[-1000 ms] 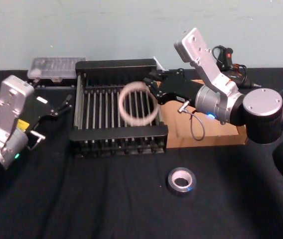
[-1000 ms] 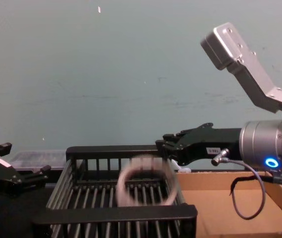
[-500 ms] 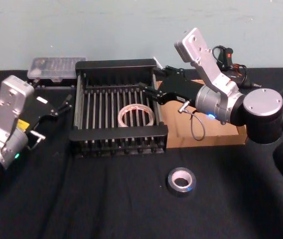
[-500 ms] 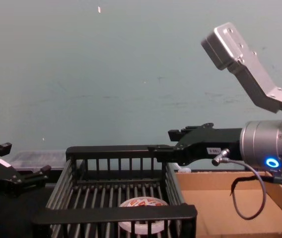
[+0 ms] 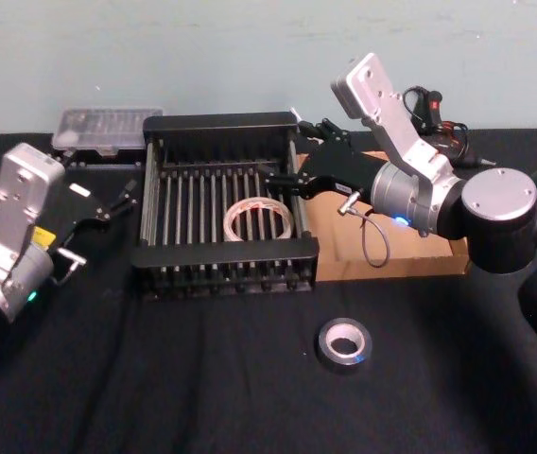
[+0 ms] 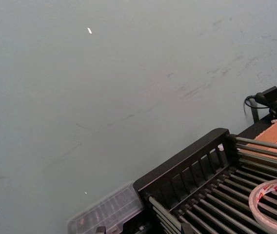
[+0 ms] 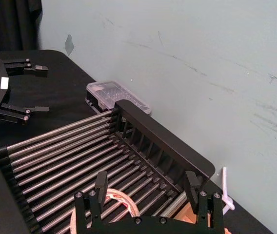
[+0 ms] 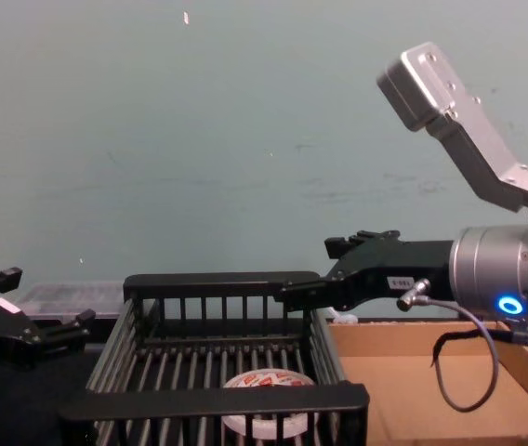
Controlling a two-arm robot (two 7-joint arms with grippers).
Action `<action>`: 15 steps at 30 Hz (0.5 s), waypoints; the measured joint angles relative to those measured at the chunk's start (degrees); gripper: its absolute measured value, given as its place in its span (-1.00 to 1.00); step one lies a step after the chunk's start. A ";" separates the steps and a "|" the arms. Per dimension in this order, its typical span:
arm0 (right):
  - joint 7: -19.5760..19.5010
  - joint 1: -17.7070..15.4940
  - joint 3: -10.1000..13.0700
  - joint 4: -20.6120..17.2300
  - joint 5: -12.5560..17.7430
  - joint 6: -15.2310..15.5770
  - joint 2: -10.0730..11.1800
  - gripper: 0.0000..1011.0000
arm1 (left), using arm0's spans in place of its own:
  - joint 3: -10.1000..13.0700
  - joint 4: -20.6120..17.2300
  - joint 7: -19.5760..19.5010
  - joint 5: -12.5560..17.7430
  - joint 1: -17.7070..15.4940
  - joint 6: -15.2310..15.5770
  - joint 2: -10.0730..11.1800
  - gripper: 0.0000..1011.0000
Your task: Pick up the white tape and place it into the black box , Pick up the silver tape and place it into the brown box.
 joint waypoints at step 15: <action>-1.18 -4.48 3.31 -7.88 1.36 1.60 3.57 0.98 | 0.00 0.00 0.00 0.00 0.00 0.00 0.00 0.98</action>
